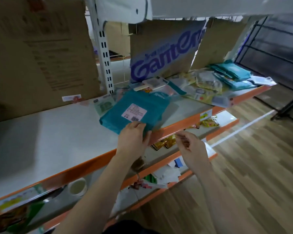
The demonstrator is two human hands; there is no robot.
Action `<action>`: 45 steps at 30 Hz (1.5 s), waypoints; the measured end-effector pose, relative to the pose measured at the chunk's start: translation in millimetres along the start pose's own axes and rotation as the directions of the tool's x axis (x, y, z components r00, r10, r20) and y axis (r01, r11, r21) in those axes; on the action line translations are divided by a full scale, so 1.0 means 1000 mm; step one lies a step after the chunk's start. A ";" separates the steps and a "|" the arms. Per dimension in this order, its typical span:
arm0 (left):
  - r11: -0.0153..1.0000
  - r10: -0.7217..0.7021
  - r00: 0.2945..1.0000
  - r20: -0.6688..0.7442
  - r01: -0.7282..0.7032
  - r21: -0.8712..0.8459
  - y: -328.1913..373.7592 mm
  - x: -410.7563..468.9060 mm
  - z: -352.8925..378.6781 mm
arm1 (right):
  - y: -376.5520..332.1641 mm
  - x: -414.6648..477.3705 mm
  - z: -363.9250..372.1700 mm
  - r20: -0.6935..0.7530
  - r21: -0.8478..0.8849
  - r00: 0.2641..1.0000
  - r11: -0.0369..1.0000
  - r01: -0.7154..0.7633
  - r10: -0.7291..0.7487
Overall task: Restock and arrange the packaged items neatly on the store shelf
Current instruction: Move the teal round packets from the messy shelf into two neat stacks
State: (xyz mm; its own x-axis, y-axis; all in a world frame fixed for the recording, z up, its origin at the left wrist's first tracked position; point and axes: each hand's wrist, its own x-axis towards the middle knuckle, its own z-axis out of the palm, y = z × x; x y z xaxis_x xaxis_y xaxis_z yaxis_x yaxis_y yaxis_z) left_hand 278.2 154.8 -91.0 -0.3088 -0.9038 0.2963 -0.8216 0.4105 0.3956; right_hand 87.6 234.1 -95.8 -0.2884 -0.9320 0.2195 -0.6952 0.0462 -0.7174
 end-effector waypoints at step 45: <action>0.507 -0.702 0.647 -0.297 0.161 -0.847 0.010 0.085 -0.075 | 0.059 0.201 0.008 0.270 0.233 0.953 0.970 0.073 -0.137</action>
State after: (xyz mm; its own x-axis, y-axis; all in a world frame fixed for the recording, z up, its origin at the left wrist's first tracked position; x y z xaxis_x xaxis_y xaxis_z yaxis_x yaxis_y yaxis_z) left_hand 279.3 91.6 3.0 0.5194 -0.8370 0.1721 -0.0599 0.1653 0.9844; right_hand -5.5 46.6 -99.4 -0.0019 -0.9917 0.1288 -0.5415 -0.1073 -0.8338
